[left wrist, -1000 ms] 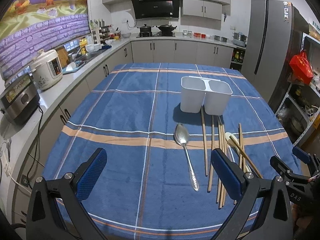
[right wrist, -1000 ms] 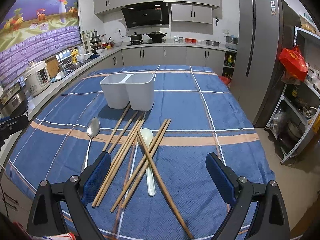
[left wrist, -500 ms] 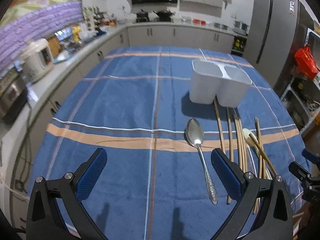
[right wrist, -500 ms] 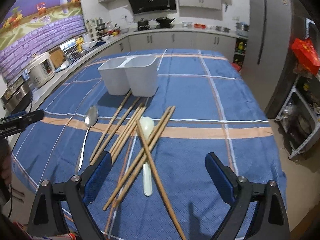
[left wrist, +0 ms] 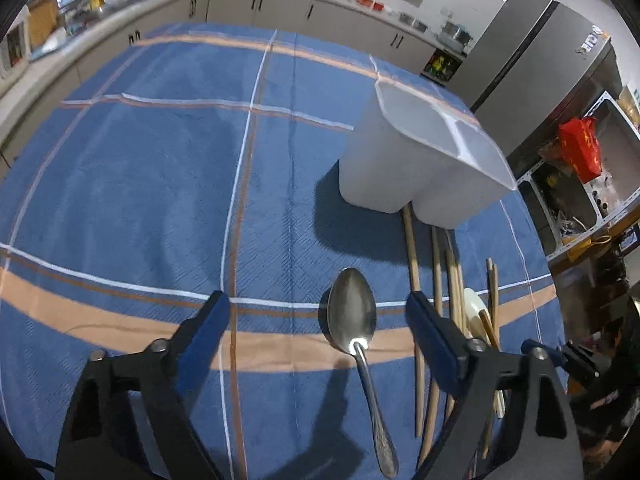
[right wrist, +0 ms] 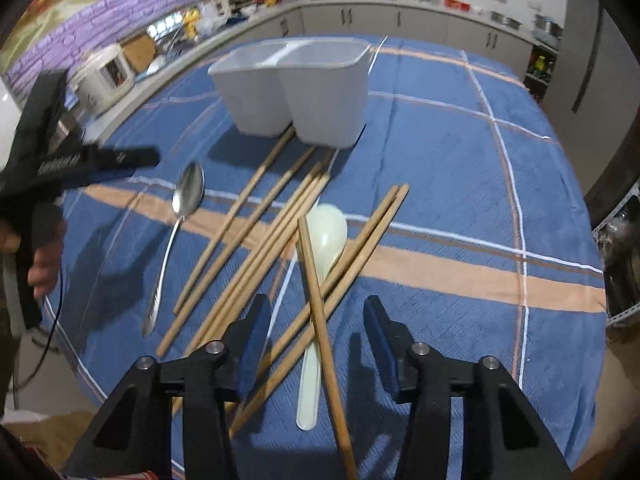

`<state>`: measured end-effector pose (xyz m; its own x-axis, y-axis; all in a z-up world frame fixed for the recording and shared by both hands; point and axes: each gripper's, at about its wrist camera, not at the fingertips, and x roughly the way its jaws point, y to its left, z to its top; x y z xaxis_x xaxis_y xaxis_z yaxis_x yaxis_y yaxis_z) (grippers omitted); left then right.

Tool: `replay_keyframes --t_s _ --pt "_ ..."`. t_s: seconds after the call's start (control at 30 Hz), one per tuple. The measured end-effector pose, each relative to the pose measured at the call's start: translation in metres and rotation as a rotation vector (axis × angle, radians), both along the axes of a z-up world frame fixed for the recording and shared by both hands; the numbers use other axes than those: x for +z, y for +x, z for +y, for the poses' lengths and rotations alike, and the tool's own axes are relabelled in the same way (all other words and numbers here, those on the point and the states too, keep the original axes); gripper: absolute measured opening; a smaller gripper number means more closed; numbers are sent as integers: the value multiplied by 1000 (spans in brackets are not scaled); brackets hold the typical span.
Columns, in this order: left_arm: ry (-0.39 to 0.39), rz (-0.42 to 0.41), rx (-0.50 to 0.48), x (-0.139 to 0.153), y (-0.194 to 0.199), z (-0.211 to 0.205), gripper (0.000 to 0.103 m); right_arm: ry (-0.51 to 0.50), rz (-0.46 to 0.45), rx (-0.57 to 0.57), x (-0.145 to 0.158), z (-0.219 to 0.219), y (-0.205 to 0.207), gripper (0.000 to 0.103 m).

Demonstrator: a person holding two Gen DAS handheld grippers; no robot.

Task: Organize utensils
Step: 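Lower the right gripper onto a single wooden chopstick and close it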

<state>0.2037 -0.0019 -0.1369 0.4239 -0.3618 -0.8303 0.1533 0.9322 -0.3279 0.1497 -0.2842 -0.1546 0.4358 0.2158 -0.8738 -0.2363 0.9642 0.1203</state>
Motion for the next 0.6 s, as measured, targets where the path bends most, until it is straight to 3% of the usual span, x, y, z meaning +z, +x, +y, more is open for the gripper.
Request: replay_keyframes --t_s 0.07,0.13,0.3,0.43,0.6 --pt "21 21 11 -2 3 2 83 0 13 2 -1 -2 -3 51" --pt "-19 12 -1 3 -3 3 83 2 28 -5 -4 -6 -6 51" --pt "-44 9 -90 10 -16 -20 82 -8 48 -38 -14 -14 -8 50" --pt "20 10 -170 3 -11 -56 62 5 49 -76 -18 -18 -6 42" --pt "95 11 -213 -12 4 -91 56 12 43 -104 -20 -20 -9 41"
